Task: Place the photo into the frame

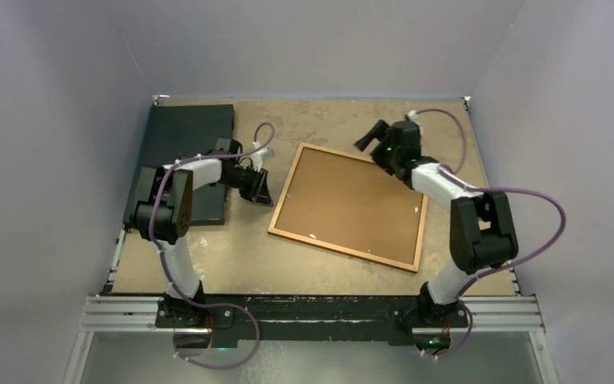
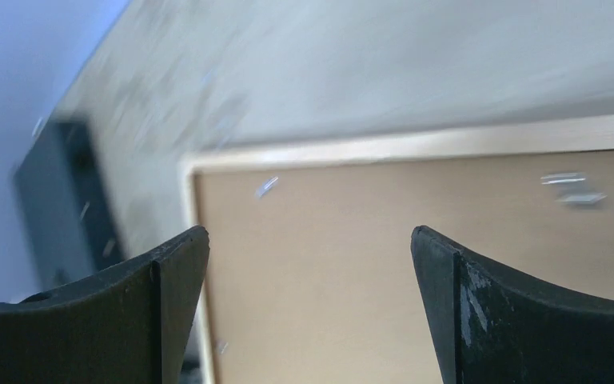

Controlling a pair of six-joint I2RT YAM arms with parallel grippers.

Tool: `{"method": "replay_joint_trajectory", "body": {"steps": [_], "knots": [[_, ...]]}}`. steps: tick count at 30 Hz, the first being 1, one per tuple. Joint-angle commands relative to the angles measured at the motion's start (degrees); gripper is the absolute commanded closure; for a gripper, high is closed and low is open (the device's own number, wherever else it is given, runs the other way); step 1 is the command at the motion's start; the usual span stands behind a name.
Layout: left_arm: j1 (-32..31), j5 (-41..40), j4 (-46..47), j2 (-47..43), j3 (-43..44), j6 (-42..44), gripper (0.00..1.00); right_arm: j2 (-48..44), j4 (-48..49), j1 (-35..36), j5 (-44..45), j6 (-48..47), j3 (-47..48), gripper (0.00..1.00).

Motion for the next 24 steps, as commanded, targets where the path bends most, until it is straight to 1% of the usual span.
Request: {"method": "replay_joint_trajectory", "body": {"steps": [1,3,6,8,10,13,15,17,20,24], "knots": [[-0.77,-3.06,-0.85,-3.33,-0.04,5.59,0.78,-7.88,-13.49,-7.02,20.8,-1.55,-1.22,0.01],[-1.28,-4.08,-0.93,-3.25,0.04,6.44,0.78,-9.98,-15.66,-11.38,23.71,-1.04,-2.69,0.01],[-2.35,-4.87,-1.11,-3.22,0.06,7.2,0.78,-12.81,-15.45,-17.42,27.75,0.55,-6.65,0.01],[-3.25,-5.62,-1.35,-3.48,-0.01,7.81,0.79,-13.96,-13.38,-20.97,28.26,1.8,-9.53,0.01],[-4.16,-6.14,-1.62,-3.81,-0.04,8.37,0.78,-13.37,-10.85,-23.09,27.48,2.31,-11.23,0.01],[-5.12,-7.06,-2.33,-4.32,0.13,9.23,0.79,-8.32,-10.71,-23.7,26.03,2.34,-9.29,0.01],[-5.54,-7.56,-3.04,-4.52,0.27,9.97,0.79,-3.68,-10.67,-23.7,22.12,2.31,-7.15,0.01],[-5.8,-8.13,-3.72,-4.67,0.05,10.81,0.79,0.59,-7.8,-23.7,18.61,2.33,-5.5,0.01],[-6.28,-9.29,-4.25,-4.52,-0.66,12.59,0.8,4.47,-4.3,-22.73,12.85,1.92,-3.71,0.01],[-8.56,-11.4,-4.92,-3.78,-1.21,15.31,0.81,8.8,-3.56,-20.12,9.04,1.8,1.11,0.01]]}}
